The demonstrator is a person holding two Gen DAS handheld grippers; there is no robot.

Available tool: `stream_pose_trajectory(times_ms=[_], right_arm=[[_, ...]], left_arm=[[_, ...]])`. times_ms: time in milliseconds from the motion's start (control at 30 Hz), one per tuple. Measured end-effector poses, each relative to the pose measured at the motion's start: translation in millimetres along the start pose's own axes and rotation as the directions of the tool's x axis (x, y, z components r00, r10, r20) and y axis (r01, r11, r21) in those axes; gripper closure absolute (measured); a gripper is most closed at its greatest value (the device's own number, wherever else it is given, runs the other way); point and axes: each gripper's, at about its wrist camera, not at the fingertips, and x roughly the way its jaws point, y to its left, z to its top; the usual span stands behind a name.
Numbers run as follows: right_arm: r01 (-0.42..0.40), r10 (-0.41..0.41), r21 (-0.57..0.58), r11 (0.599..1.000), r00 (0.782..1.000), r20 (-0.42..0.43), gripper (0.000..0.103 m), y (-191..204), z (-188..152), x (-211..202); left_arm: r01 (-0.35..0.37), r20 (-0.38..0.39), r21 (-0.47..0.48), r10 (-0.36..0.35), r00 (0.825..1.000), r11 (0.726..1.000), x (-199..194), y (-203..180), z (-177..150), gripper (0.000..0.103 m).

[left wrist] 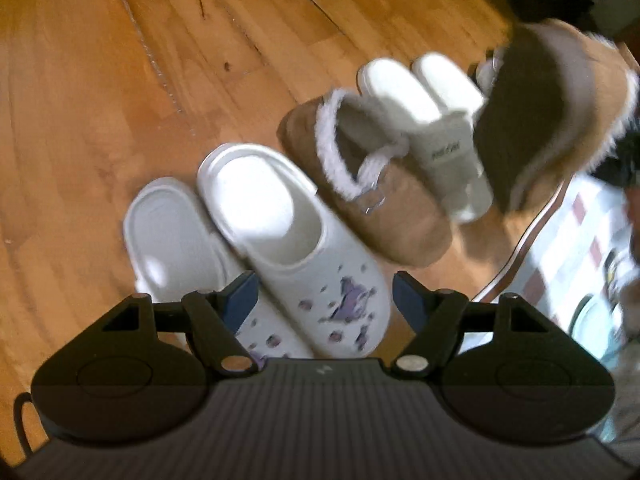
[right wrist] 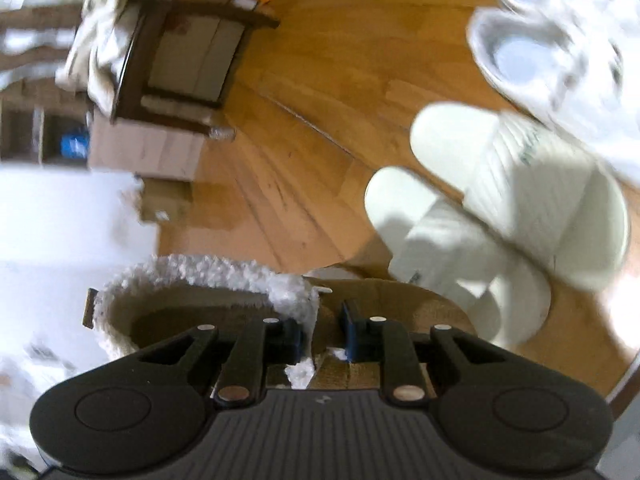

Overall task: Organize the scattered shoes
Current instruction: 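Lower the slipper with the right tool beside its mate and open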

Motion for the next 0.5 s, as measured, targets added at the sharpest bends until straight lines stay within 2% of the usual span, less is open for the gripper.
stream_pose_trajectory(times_ms=[133,233,300,367,400,467,500], right_arm=[[-0.013,0.012,0.080,0.997,1.000,0.002,0.084,-18,-6,1],[-0.019,0.017,0.121,0.992,1.000,0.015,0.084,-33,-13,11],[-0.016,0.013,0.146,0.989,1.000,0.021,0.084,-42,-16,14],[-0.011,0.008,0.188,0.982,1.000,0.019,0.084,-55,-17,17],[-0.009,0.005,0.195,0.981,1.000,0.019,0.084,-57,-17,19],[0.006,-0.012,0.207,0.978,1.000,0.028,0.084,-62,-18,19],[0.011,-0.018,0.207,0.978,0.999,0.032,0.084,-62,-18,19]], left_arm=[[-0.025,0.084,0.057,0.020,0.996,0.998,13,-8,13,0.028],[0.027,0.098,0.150,-0.042,0.994,0.988,31,-25,26,0.028],[0.028,0.101,0.227,-0.053,0.993,0.974,42,-39,33,0.028],[-0.023,0.105,0.351,-0.014,0.994,0.936,58,-62,41,0.028],[-0.030,0.104,0.366,-0.008,0.995,0.930,60,-65,43,0.028],[-0.062,0.094,0.438,0.023,0.995,0.897,77,-77,50,0.027],[-0.061,0.088,0.445,0.025,0.996,0.893,82,-79,53,0.026]])
